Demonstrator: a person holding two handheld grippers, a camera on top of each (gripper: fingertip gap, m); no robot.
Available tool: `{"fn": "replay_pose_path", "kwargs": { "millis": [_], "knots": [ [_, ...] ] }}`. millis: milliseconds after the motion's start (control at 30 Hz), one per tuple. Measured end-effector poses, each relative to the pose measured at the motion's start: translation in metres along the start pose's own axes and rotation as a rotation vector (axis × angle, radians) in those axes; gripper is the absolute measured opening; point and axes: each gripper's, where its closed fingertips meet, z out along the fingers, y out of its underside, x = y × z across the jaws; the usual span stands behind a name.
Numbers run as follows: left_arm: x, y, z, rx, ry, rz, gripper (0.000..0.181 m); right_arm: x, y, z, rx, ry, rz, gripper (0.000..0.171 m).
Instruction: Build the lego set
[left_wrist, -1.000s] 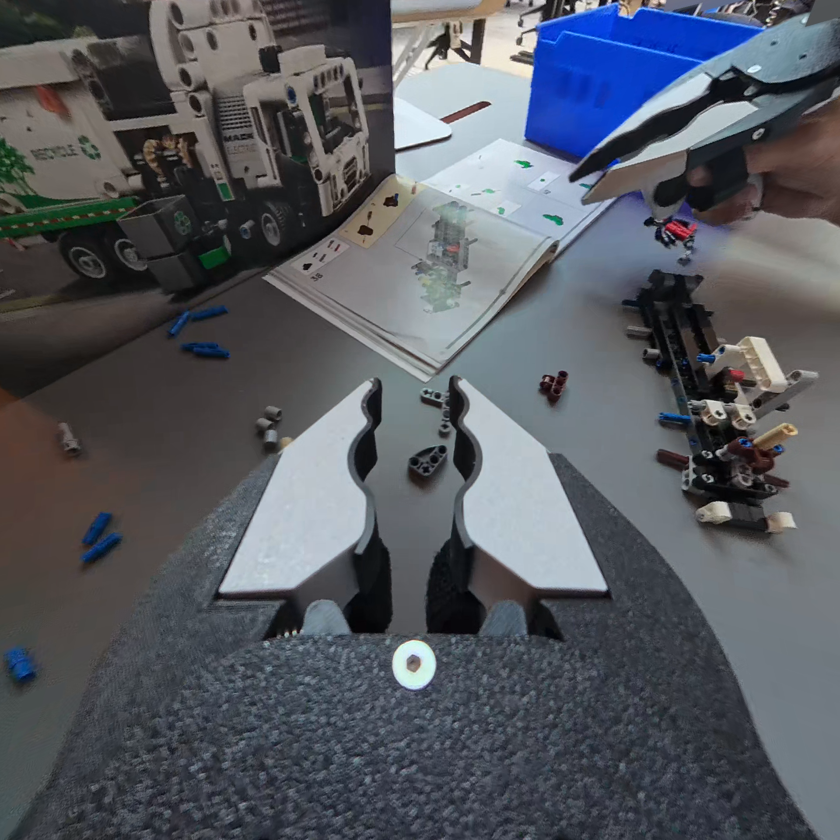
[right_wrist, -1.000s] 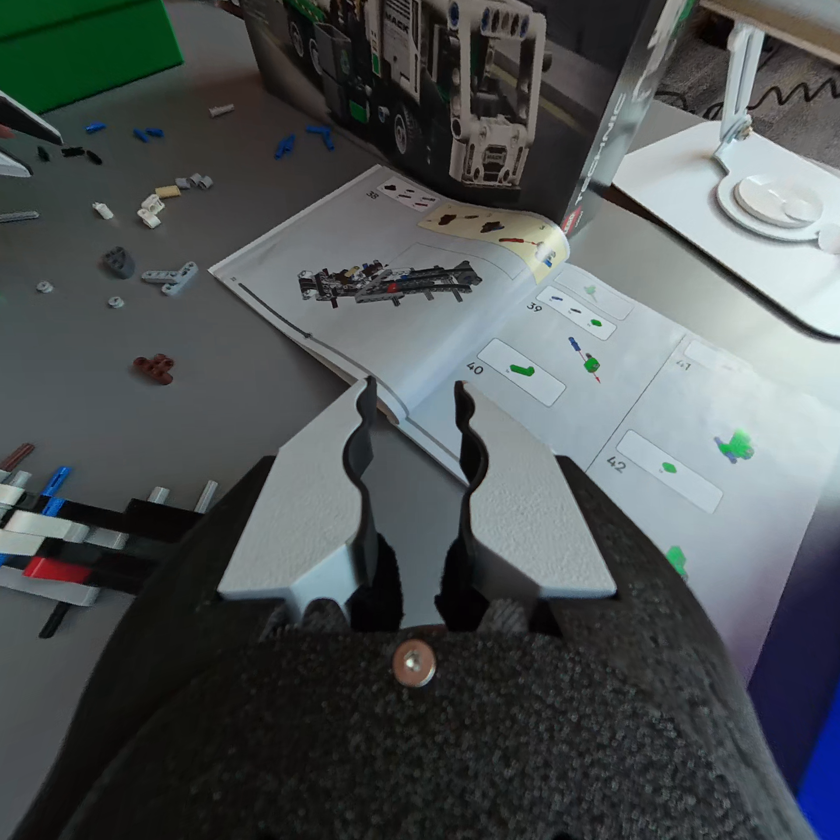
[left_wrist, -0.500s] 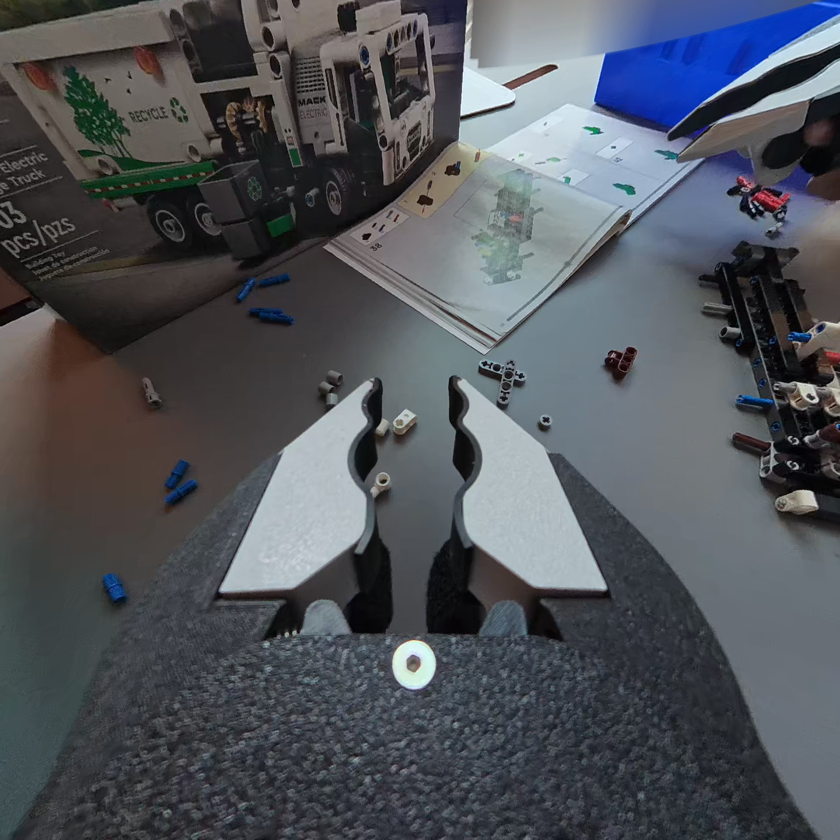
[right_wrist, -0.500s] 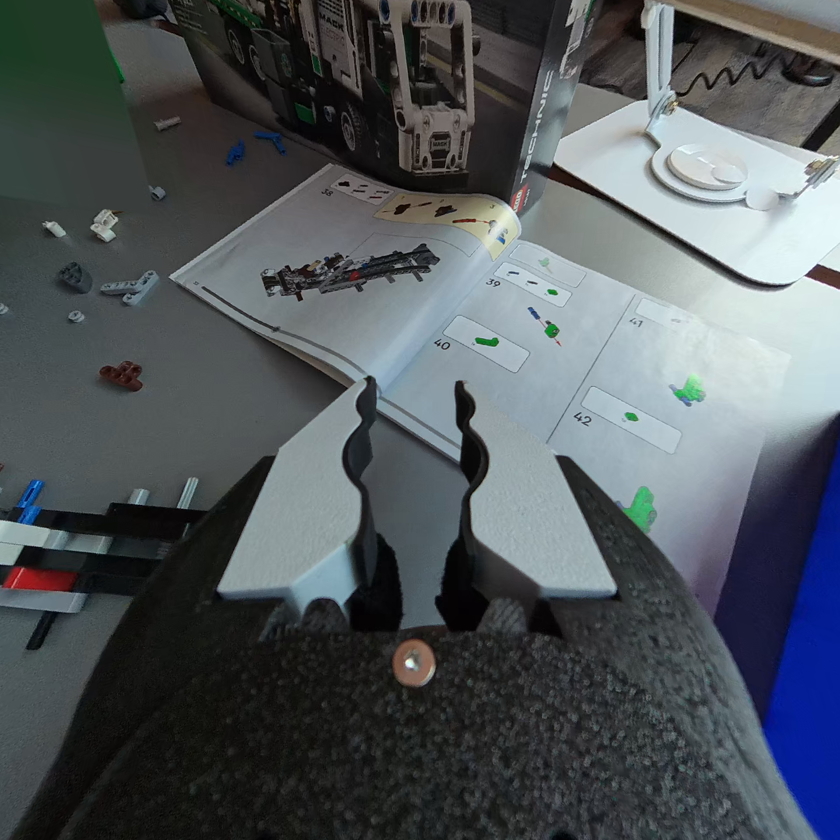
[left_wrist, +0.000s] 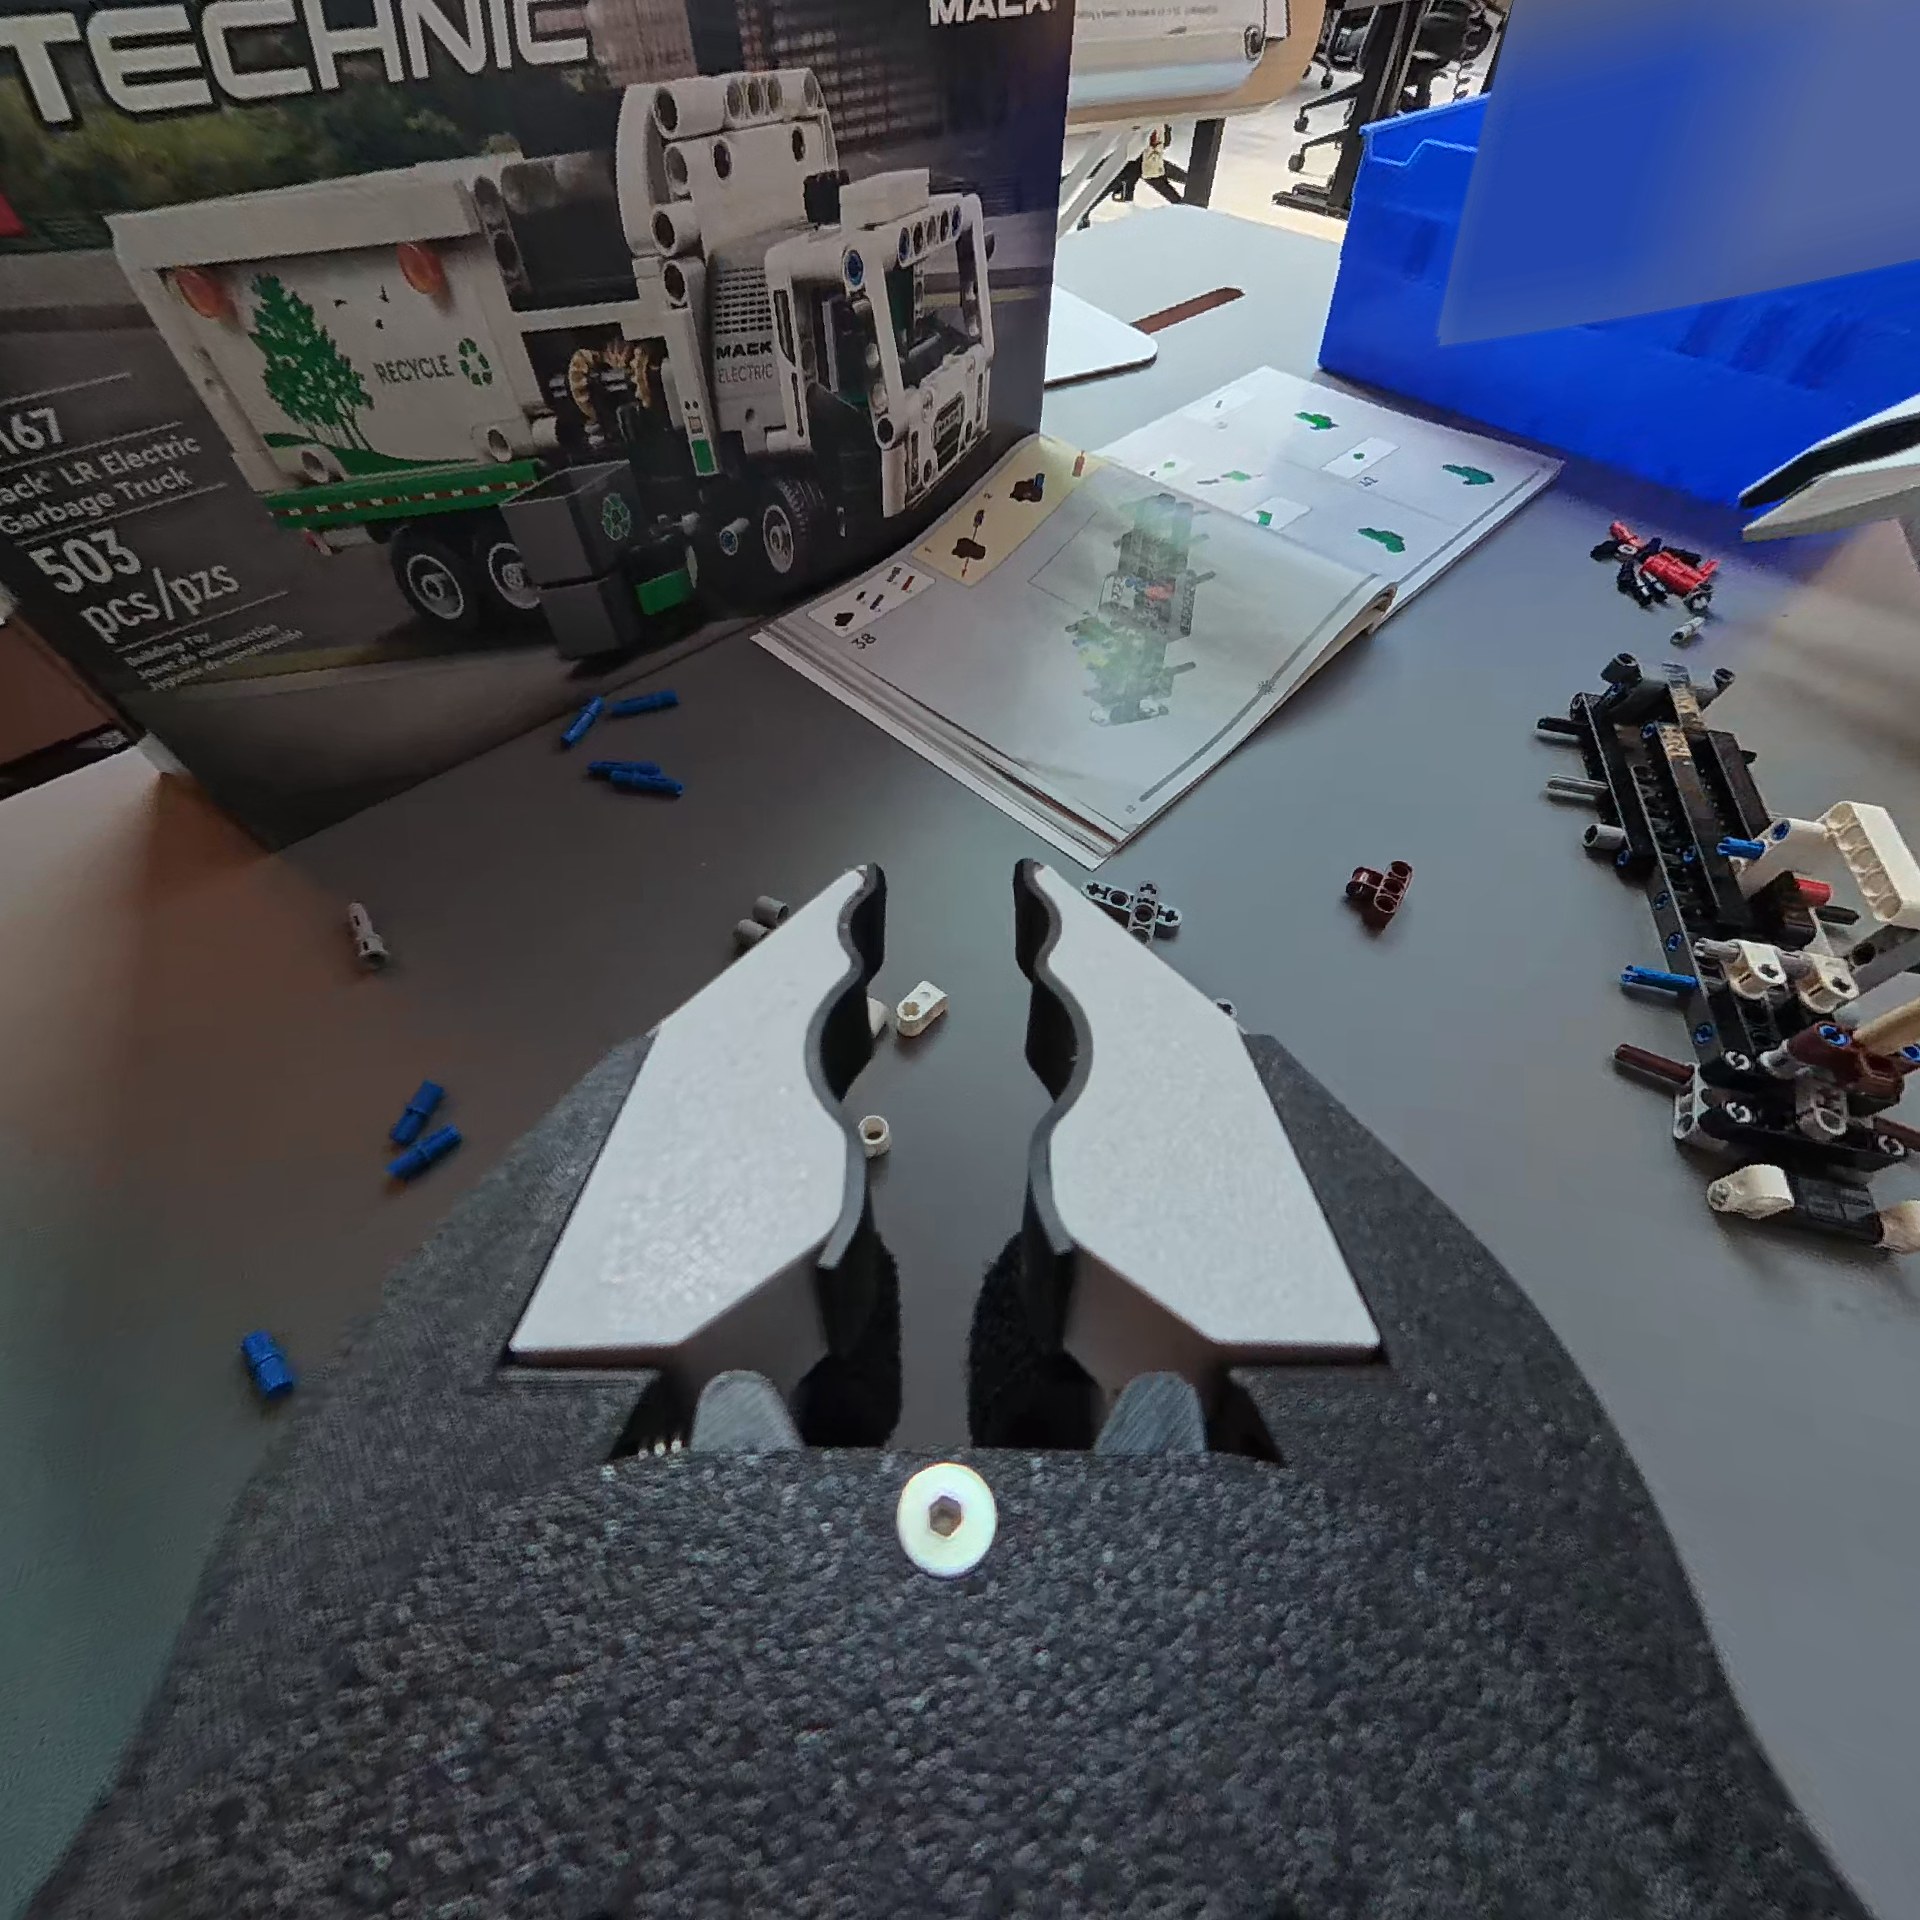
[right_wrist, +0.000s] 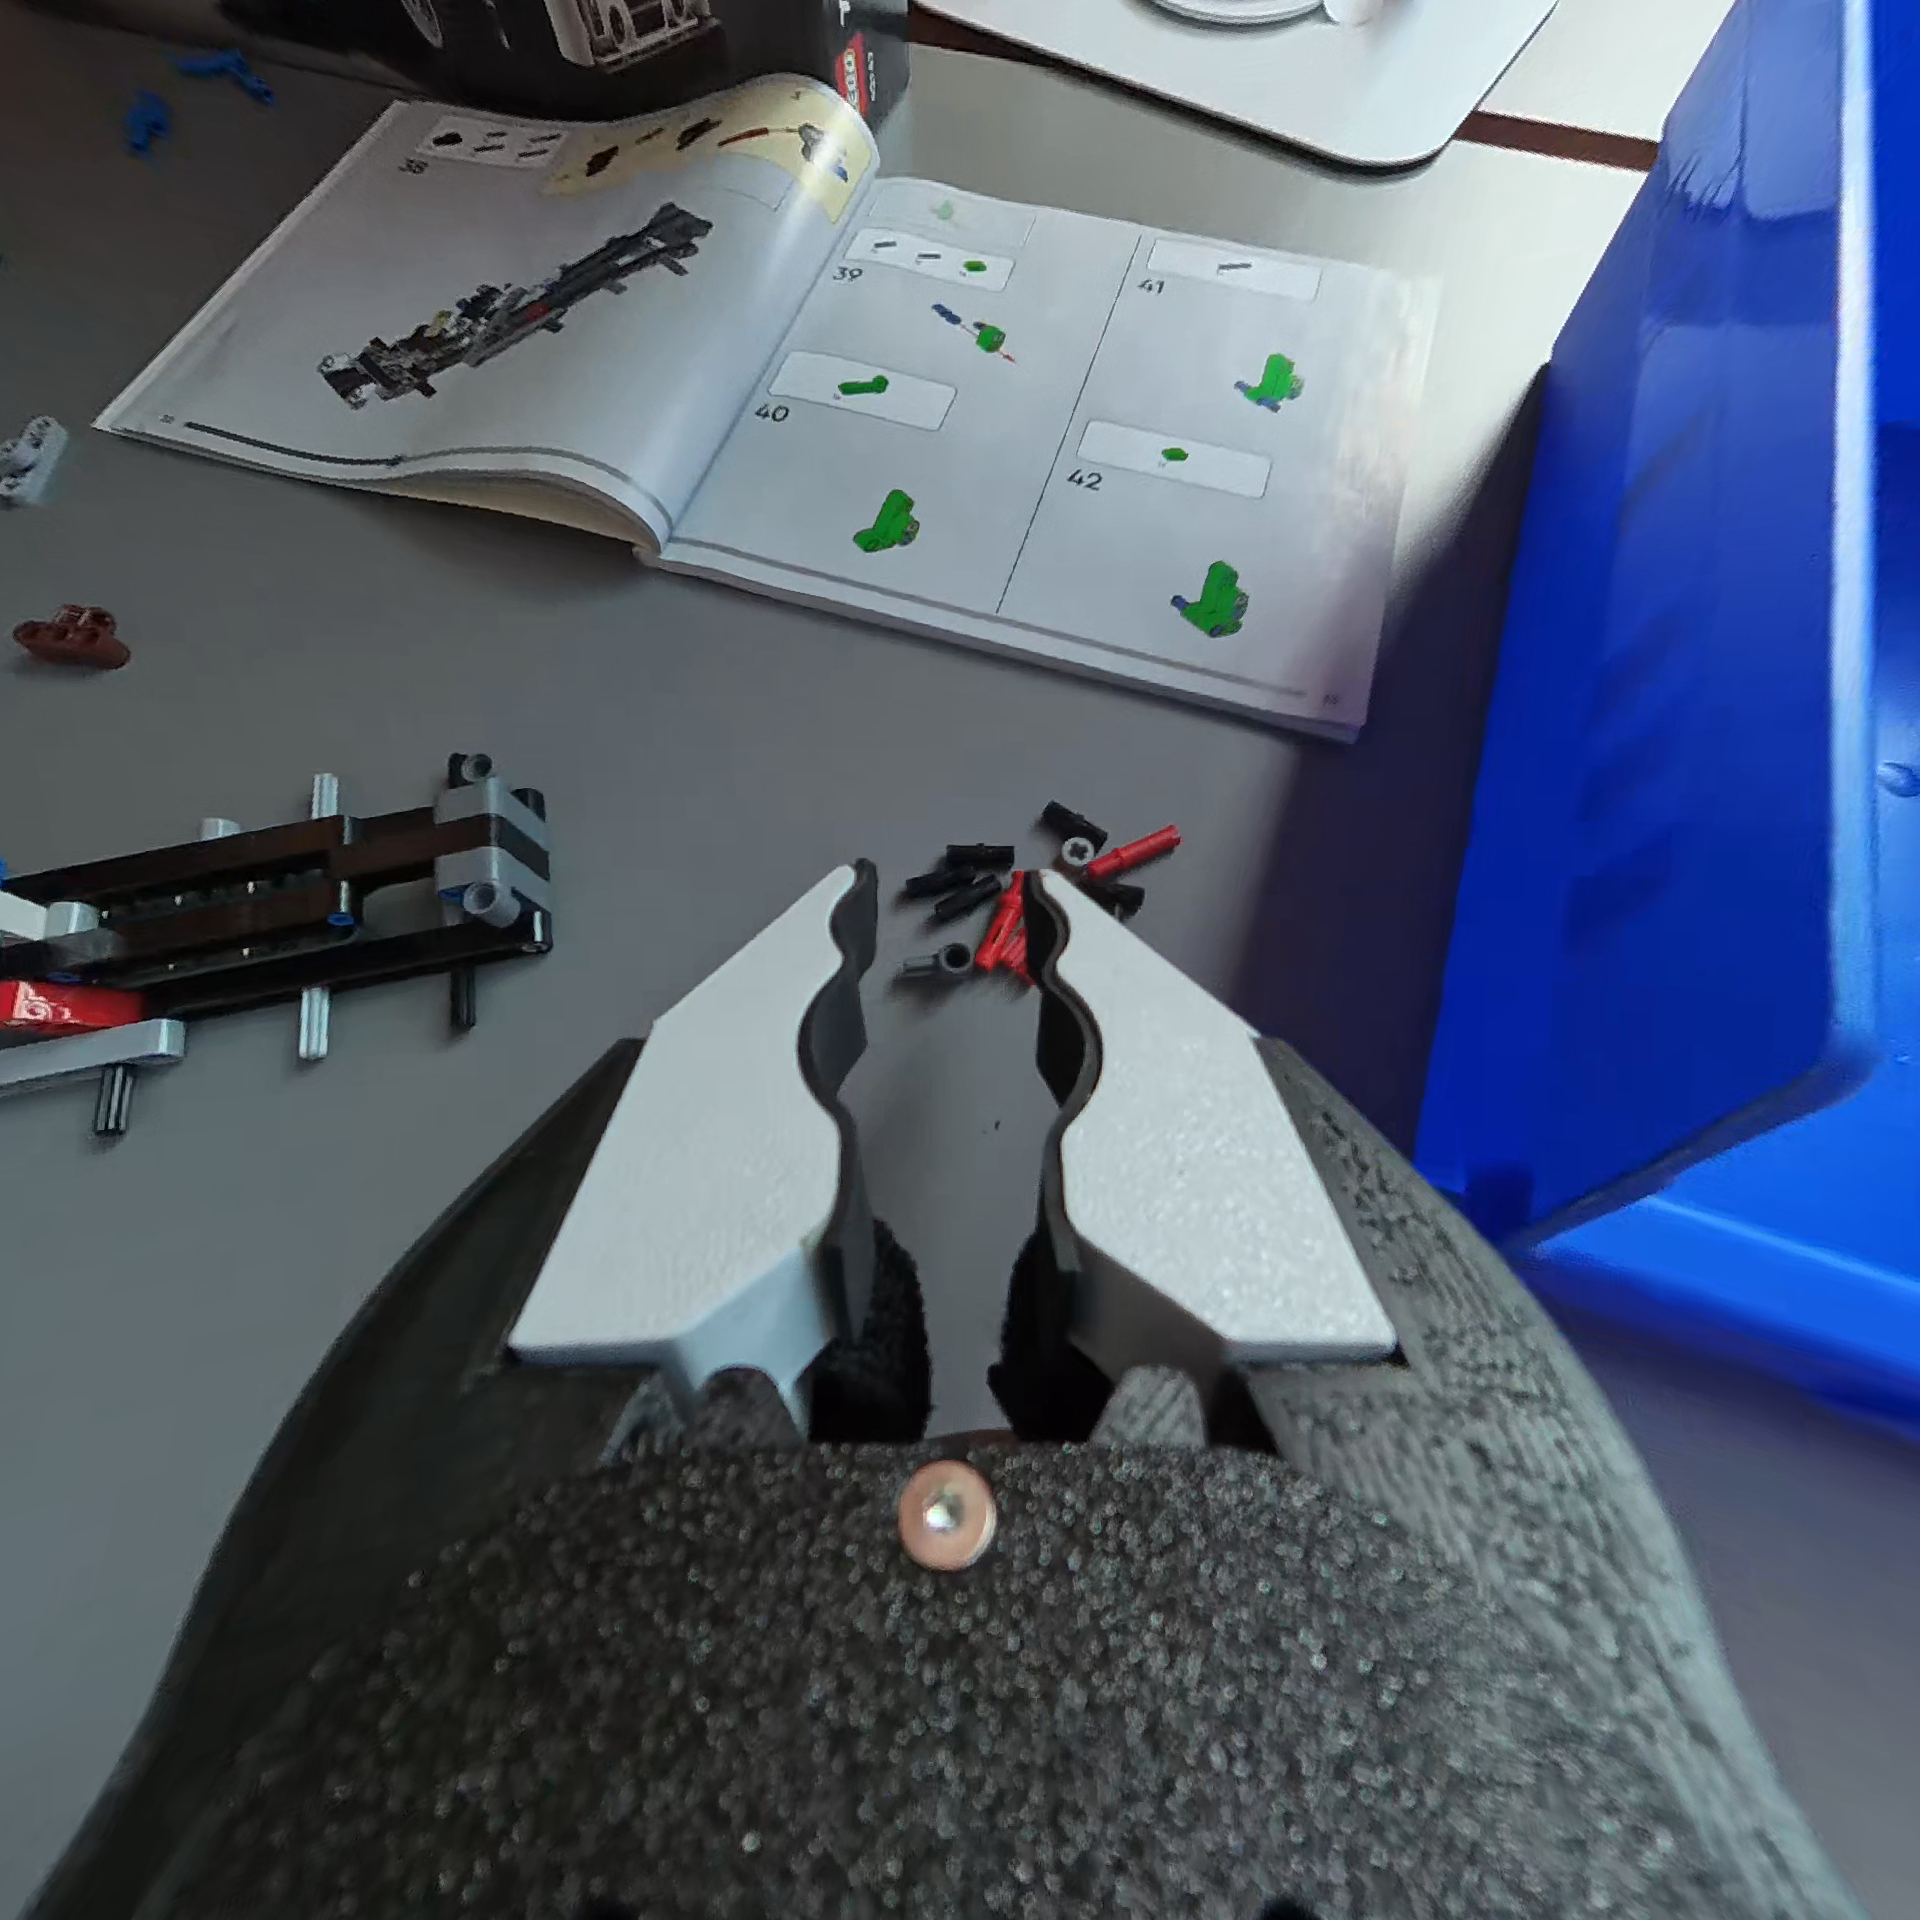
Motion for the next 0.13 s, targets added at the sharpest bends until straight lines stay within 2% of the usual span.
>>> {"fn": "replay_pose_path", "kwargs": {
  "millis": [33, 133],
  "knots": [
    [-0.0004, -0.0009, -0.0003, 0.004, -0.001, -0.006, 0.023, -0.0017, 0.0015, 0.0001, 0.005, 0.001, 0.004, 0.027],
    [-0.0037, -0.0009, -0.0010, 0.000, -0.008, -0.042, 0.023, -0.0051, 0.0013, -0.0012, 0.021, 0.005, -0.009, 0.028]
  ]
}}
